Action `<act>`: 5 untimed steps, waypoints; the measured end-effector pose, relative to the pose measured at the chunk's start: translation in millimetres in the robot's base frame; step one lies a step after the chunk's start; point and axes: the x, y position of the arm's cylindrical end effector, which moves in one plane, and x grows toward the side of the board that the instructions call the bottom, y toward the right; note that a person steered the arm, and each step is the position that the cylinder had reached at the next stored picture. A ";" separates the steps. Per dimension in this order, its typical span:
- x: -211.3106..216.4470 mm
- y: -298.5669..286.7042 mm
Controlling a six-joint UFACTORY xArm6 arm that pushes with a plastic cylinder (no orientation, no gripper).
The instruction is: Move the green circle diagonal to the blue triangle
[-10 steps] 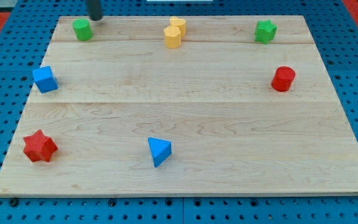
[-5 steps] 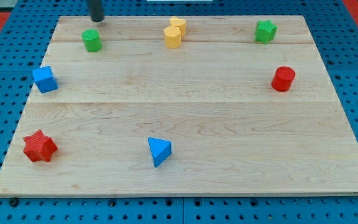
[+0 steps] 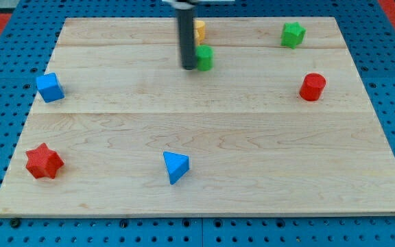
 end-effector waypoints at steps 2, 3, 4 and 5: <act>-20.5 22.9; -46.5 29.7; -46.7 103.2; -32.7 133.0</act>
